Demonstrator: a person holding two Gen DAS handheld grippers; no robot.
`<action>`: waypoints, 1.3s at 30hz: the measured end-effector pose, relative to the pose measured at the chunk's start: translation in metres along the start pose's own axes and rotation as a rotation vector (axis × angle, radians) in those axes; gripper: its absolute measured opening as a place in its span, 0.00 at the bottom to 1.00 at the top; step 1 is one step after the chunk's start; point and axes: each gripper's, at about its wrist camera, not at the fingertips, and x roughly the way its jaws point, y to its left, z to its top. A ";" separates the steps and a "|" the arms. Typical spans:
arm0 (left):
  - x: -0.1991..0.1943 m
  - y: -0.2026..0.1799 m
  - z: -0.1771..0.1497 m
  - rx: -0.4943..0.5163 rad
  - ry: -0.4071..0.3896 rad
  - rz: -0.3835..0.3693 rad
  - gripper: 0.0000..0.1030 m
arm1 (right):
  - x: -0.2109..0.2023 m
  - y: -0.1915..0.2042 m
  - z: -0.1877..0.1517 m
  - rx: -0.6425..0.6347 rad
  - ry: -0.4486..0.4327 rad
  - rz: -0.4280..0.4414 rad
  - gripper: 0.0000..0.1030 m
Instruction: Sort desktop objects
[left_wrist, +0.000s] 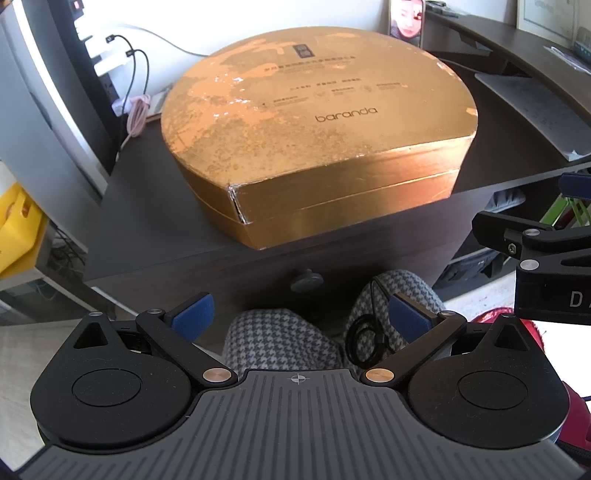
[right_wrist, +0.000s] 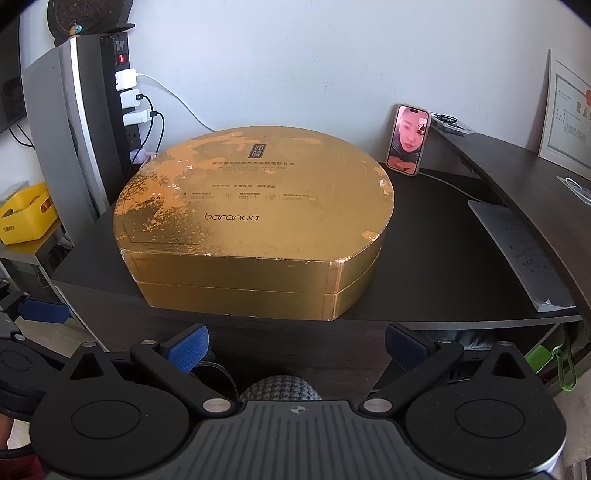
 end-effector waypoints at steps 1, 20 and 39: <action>0.000 0.000 0.000 0.000 0.000 0.000 1.00 | 0.000 0.001 0.000 -0.001 -0.002 0.001 0.99; 0.001 0.000 -0.001 0.006 0.005 -0.006 1.00 | 0.000 0.001 0.000 -0.003 0.000 -0.003 0.99; 0.008 0.004 0.000 -0.021 0.012 -0.074 1.00 | 0.008 -0.002 -0.002 0.028 0.018 -0.012 0.99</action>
